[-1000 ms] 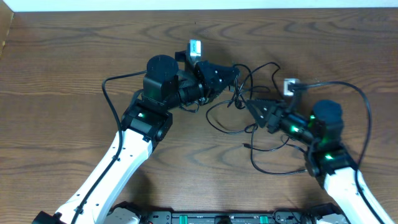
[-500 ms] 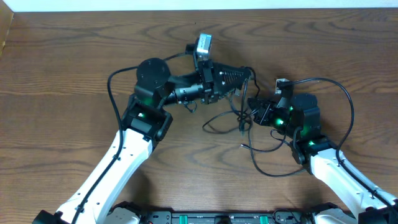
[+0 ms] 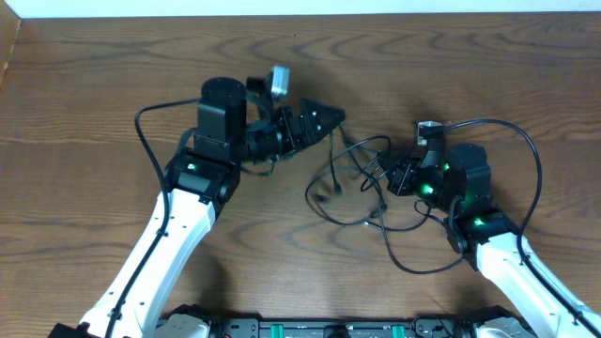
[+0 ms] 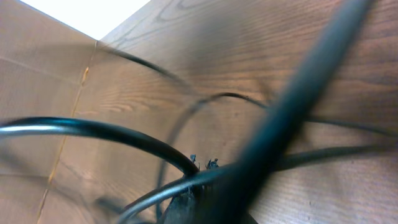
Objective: Untangle cables
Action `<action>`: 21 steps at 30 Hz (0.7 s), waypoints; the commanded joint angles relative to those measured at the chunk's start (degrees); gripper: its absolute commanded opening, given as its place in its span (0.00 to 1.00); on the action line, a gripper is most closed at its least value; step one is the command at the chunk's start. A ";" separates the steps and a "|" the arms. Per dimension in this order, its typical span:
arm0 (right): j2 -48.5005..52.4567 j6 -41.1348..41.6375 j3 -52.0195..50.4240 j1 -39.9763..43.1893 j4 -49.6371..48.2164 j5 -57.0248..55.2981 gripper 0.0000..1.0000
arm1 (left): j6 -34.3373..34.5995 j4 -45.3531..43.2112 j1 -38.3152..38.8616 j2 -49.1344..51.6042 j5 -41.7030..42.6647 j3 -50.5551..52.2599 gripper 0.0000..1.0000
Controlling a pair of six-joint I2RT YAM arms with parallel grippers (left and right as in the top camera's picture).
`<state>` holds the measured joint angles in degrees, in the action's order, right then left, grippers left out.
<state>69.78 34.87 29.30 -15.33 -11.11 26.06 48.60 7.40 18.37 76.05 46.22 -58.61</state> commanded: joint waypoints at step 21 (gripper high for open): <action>-8.72 38.86 0.26 17.92 -18.40 33.44 0.01 | 0.59 14.93 -0.28 -0.83 -16.61 -0.74 0.92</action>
<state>61.82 62.48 29.08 -0.32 -23.97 52.88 49.28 22.52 18.37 76.01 26.46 -58.59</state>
